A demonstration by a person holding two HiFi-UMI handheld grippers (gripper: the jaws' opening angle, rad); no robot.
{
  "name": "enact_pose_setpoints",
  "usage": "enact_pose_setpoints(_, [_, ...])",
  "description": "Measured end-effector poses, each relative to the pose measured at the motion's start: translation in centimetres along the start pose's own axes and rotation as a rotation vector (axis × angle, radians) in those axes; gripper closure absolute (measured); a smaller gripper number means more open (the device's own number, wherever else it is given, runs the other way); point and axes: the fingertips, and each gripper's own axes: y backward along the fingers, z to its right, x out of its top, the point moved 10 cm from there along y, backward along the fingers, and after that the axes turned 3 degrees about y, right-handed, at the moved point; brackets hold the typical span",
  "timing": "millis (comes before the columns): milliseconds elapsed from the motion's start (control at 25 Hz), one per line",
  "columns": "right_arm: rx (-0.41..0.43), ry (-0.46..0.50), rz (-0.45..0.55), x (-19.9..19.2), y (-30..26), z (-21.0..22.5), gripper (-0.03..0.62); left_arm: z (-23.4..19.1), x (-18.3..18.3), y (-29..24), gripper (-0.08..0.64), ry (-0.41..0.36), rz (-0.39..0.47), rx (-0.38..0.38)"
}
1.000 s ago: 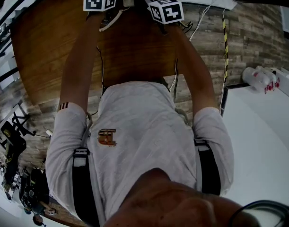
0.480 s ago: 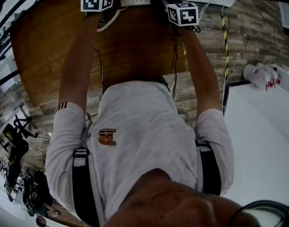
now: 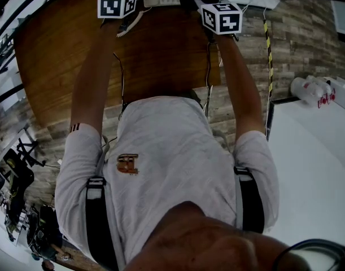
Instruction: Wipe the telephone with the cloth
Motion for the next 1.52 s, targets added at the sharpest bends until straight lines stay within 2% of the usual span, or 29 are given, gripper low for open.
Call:
enact_pose_setpoints(360, [0.085,0.029,0.237,4.3,3.0,-4.4,0.52,3.6,2.9,6.1,0.518,-0.039,0.214,-0.079])
enact_pose_setpoints(600, [0.128,0.054,0.372,6.2,5.5,-6.9,0.52,6.2,3.7,9.8,0.532,-0.058,0.374,-0.147])
enact_pose_setpoints(840, [0.178,0.088,0.489,7.1,8.4,-9.4,0.52,8.1,4.0,13.3,0.537,-0.106,0.495,-0.156])
enact_pose_setpoints(1160, [0.21,0.113,0.597,7.6,11.3,-11.3,0.52,9.7,4.3,16.8,0.538,-0.139,0.605,-0.151])
enact_pose_setpoints(1520, [0.233,0.142,0.64,7.2,12.5,-13.3,0.52,10.7,3.8,19.5,0.54,-0.183,0.65,-0.149])
